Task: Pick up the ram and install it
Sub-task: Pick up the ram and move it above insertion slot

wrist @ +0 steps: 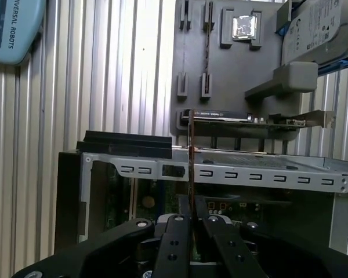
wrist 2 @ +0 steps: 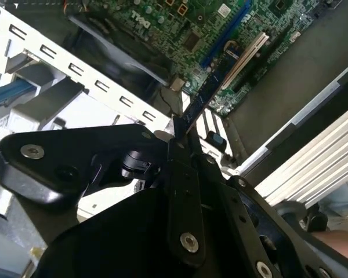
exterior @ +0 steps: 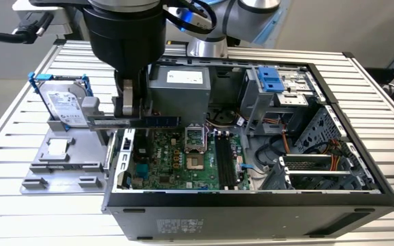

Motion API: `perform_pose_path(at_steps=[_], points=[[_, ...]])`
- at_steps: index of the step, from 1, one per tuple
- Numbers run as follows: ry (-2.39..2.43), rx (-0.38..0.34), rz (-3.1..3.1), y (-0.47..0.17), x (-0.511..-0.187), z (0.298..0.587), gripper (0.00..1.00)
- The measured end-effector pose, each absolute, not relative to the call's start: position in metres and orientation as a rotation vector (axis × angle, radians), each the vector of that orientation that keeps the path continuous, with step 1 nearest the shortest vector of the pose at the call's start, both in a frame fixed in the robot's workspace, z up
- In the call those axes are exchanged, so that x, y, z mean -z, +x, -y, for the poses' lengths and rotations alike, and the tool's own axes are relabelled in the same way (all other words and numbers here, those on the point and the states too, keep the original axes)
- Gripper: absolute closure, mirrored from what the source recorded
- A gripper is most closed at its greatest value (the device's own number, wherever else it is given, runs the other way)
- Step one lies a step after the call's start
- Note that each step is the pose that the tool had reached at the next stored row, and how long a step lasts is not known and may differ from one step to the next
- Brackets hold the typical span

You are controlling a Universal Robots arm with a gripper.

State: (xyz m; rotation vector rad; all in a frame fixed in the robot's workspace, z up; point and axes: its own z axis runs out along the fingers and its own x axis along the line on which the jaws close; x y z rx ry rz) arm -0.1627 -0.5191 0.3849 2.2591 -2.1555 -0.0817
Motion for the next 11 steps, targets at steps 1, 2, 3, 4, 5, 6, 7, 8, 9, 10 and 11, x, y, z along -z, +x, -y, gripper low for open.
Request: perform_pose_path(at_steps=[1, 2, 3, 4, 5, 6, 7, 8, 9, 10, 11], points=[[2.261, 0.077, 2.157, -0.162, -0.384, 0.519, 1.0], [2.263, 0.074, 2.159, -0.162, -0.383, 0.519, 1.0], [2.264, 0.072, 2.16, -0.162, -0.382, 0.519, 1.0], [2.265, 0.07, 2.16, -0.161, -0.381, 0.519, 1.0], [2.265, 0.069, 2.161, -0.159, -0.38, 0.519, 1.0], [2.266, 0.068, 2.162, -0.158, -0.379, 0.519, 1.0], [2.267, 0.067, 2.162, -0.157, -0.377, 0.519, 1.0], [2.267, 0.066, 2.162, -0.155, -0.377, 0.519, 1.0], [2.268, 0.065, 2.163, -0.154, -0.376, 0.519, 1.0], [2.268, 0.064, 2.163, -0.152, -0.375, 0.519, 1.0], [2.268, 0.063, 2.164, -0.15, -0.374, 0.519, 1.0]])
